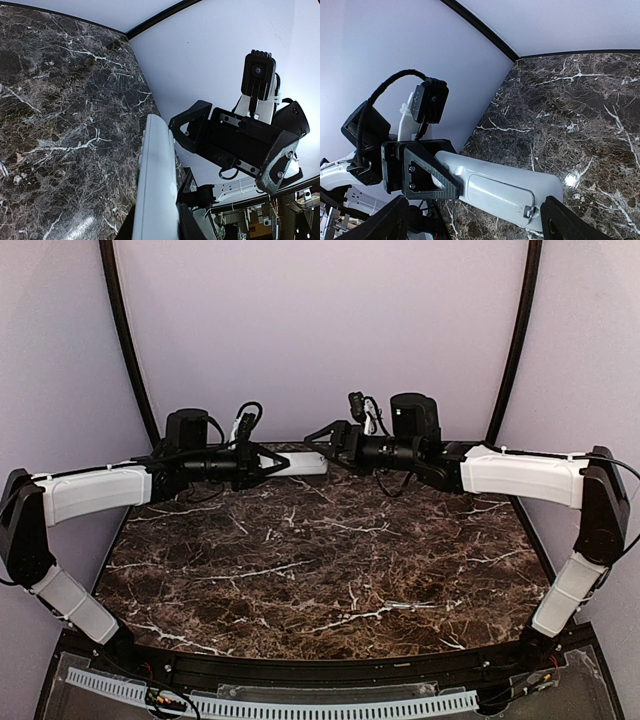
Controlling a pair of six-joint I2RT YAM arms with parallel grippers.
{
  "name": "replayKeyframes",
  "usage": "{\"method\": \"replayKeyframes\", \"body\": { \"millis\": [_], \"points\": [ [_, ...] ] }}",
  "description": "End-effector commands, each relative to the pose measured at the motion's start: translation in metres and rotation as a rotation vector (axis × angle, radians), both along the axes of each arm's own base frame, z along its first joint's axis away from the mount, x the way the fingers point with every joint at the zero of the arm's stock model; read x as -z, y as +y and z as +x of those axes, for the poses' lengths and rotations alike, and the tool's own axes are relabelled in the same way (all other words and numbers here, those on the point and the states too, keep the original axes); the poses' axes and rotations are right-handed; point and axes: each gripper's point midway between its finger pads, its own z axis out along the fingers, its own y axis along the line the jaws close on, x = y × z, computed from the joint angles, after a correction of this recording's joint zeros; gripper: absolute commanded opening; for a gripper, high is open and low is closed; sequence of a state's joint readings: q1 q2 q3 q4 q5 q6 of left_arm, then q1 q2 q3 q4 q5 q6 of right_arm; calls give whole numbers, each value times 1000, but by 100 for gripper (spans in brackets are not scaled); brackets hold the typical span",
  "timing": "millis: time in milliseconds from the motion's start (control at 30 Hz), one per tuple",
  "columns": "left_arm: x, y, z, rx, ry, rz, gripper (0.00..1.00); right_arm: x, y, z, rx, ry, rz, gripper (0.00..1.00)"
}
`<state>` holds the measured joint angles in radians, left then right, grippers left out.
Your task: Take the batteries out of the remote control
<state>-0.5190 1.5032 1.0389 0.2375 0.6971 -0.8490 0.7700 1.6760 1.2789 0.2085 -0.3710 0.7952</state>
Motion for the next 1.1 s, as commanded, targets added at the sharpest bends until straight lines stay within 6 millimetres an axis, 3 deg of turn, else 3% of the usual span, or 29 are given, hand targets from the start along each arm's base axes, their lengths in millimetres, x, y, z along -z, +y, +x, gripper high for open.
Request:
{"method": "replayKeyframes", "body": {
  "millis": [0, 1067],
  "points": [
    [-22, 4, -6, 8, -74, -29, 0, -1, 4, 1, -16, -4, 12, 90],
    [-22, 6, -5, -4, -89, -16, 0, -1, 17, -8, -75, 1, 28, 88]
  ]
}}
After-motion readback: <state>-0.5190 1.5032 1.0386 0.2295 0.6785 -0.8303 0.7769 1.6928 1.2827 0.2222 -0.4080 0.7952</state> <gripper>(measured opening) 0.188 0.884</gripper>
